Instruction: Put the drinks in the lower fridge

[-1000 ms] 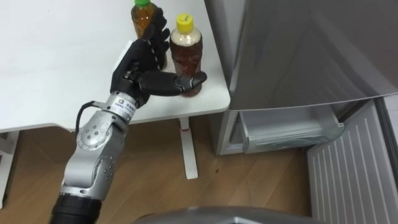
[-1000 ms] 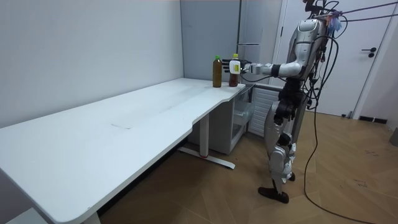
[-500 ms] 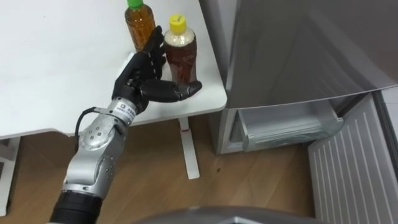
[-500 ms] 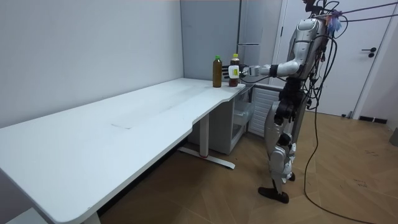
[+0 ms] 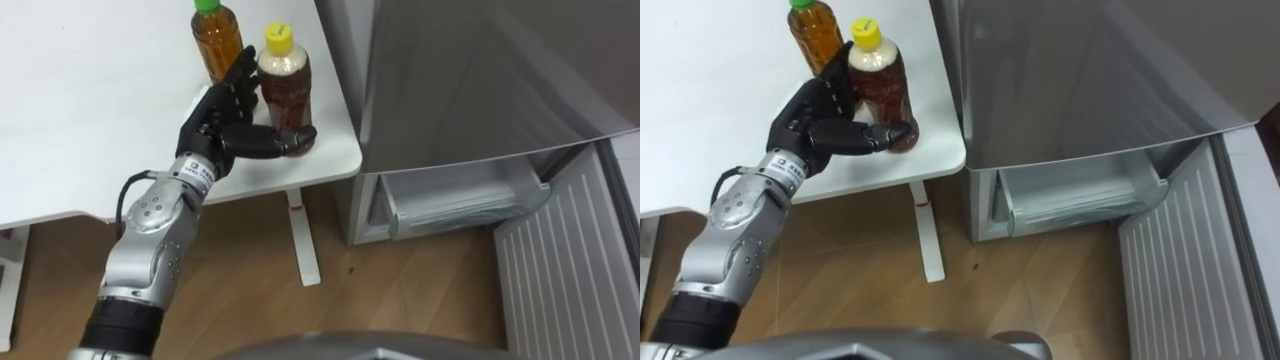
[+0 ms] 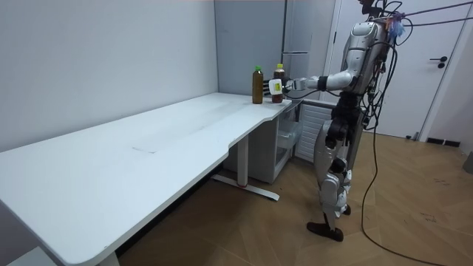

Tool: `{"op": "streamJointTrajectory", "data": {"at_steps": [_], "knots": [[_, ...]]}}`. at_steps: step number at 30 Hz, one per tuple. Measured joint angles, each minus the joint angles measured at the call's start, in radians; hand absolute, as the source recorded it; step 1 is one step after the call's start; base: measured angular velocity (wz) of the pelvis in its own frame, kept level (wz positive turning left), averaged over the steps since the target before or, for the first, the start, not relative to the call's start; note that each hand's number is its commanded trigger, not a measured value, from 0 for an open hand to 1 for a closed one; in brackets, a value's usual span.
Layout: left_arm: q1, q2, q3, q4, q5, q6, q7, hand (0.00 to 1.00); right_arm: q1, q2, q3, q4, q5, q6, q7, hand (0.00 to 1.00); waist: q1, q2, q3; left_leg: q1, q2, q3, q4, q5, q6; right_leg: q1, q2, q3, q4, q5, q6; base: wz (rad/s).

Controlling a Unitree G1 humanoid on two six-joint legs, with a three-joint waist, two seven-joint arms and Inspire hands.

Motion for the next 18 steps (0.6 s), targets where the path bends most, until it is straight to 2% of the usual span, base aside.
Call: {"op": "streamJointTrajectory", "data": {"at_steps": [15, 16, 18], "knots": [[-0.009, 0.008, 0.007, 0.004, 0.0, 0.0, 0.006, 0.0, 0.003, 0.001, 0.0, 0.0, -0.003, 0.0, -0.001, 0.0, -0.007, 0.001, 0.001, -0.001, 0.007, 0.009, -0.006, 0.0, -0.001, -0.008, 0.008, 0.014, -0.002, 0.003, -0.004, -0.02], [-0.009, 0.008, 0.007, 0.004, 0.0, 0.0, 0.006, 0.51, 0.003, 0.001, 0.0, 0.0, -0.003, 0.0, -0.001, 0.0, -0.009, 0.001, 0.001, -0.001, 0.007, 0.009, -0.006, 0.0, -0.001, -0.008, 0.008, 0.014, -0.002, 0.003, -0.004, 0.0], [-0.009, 0.008, 0.007, 0.005, 0.0, 0.0, 0.008, 0.7, 0.003, 0.001, 0.0, 0.0, -0.006, 0.0, -0.001, 0.0, -0.011, 0.001, 0.0009, -0.002, 0.007, 0.009, -0.006, 0.0, -0.001, -0.008, 0.008, 0.014, -0.001, 0.003, -0.004, 0.0]]}}
